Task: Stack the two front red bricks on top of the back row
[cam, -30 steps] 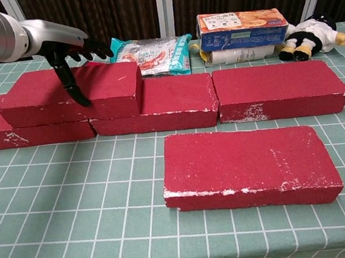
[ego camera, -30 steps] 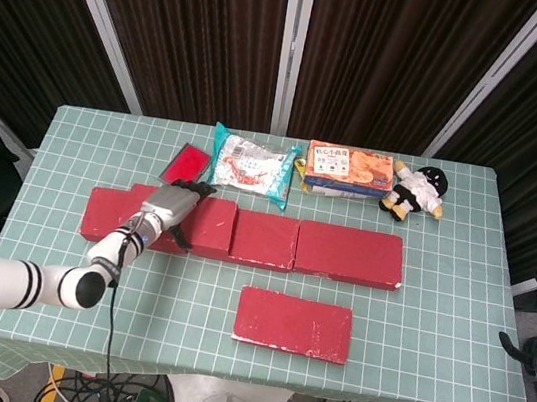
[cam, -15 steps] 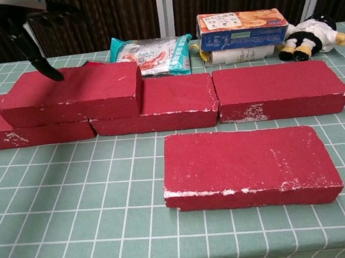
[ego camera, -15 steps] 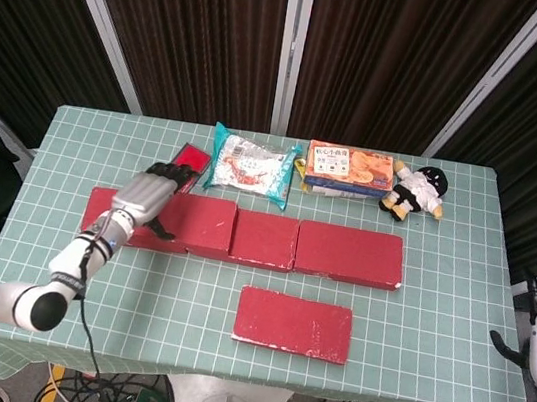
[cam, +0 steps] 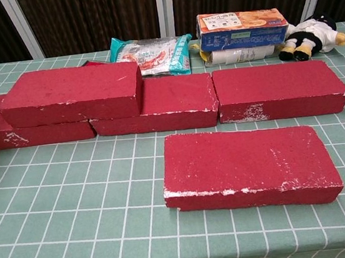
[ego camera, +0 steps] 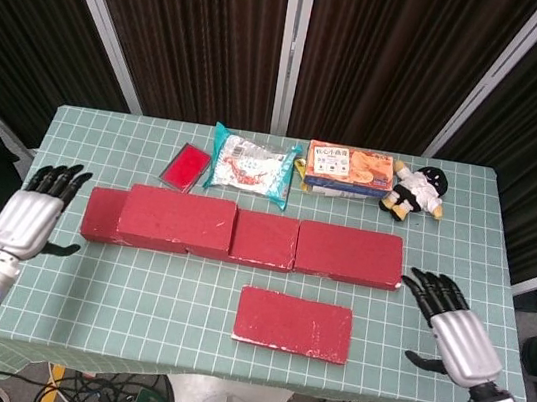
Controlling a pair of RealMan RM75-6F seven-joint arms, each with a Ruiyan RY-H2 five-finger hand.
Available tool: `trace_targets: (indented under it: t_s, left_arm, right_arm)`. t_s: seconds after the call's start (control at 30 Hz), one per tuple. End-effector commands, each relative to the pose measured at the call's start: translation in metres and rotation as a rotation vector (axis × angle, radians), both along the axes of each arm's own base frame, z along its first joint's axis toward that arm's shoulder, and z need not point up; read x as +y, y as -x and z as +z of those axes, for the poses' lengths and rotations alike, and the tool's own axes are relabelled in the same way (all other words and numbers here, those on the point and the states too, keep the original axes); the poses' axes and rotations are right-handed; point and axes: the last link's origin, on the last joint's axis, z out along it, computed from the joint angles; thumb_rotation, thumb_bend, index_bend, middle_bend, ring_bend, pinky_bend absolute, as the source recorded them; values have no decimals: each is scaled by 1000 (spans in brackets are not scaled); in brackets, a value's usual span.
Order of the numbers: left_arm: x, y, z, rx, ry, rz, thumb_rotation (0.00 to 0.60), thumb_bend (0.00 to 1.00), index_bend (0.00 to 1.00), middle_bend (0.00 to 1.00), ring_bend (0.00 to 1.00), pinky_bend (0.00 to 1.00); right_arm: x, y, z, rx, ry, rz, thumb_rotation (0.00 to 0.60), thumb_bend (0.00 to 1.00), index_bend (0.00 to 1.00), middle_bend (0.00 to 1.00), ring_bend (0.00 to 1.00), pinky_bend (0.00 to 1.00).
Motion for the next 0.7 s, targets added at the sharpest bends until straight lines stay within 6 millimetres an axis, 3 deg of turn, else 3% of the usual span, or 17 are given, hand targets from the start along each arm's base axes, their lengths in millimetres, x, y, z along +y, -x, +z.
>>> trace_targets:
  t_s: [0.03,0.27,0.7]
  left_arm:
    - [-25,22,5,-16,-20,19,600,11,0,0,0,0]
    - [-53,37,-1,-44,-9,44,600,6,0,0,0,0]
    - [-69,57,-5,-47,-4,87,600,7,0,0,0,0]
  right_arm:
    - [3,-23,-24,17,-142,40,600,0,0,0,0,0]
    - [4,-40,-63,-20,-267,27,600,0,0,0,0,0]
    - [-18,-49,-124,-31,-359,-48,600,0,0,0,0,0]
